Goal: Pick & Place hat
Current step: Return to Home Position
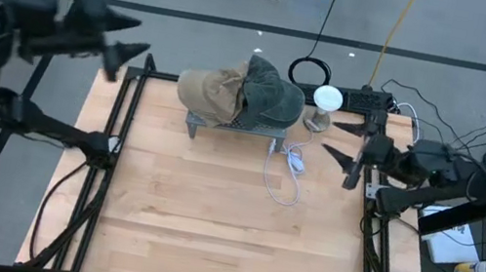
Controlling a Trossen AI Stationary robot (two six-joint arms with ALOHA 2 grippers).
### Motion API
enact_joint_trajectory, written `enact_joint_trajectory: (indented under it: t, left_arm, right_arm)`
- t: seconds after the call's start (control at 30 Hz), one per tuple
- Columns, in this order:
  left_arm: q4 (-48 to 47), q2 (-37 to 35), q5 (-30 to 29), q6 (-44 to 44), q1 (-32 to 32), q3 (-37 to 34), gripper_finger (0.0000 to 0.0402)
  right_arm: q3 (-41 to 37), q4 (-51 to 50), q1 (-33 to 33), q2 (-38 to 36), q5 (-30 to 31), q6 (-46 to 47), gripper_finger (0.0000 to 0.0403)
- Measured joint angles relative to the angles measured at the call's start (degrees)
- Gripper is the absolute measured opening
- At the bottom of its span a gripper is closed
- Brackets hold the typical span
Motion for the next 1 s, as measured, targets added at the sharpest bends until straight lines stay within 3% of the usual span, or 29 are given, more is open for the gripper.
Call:
enact_joint_trajectory:
  t: [0.13,0.23,0.67,0.77,1.0]
  left_arm:
    - [0.4,-6.0,8.1,1.4,0.0,-6.1,0.0294]
    - [1.6,-11.4,10.5,0.2,0.0,-14.6,0.0294]
    - [21.2,-38.7,10.9,-3.5,0.0,-54.8,0.0294]
    - [26.0,-45.0,12.3,-4.6,0.0,-62.6,0.0294]
    - [36.4,-57.4,6.4,-7.0,0.0,-80.1,0.0294]
  right_arm:
    - [-8.5,7.7,0.0,-5.8,0.1,0.7,0.0251]
    - [-13.5,9.7,0.0,-9.6,0.0,2.6,0.0251]
    - [-26.5,9.7,0.0,-19.0,-0.2,11.7,0.0251]
    - [-28.9,9.9,0.0,-20.4,-3.6,12.2,0.0251]
    - [-37.5,21.6,0.0,-22.6,-4.5,12.0,0.0252]
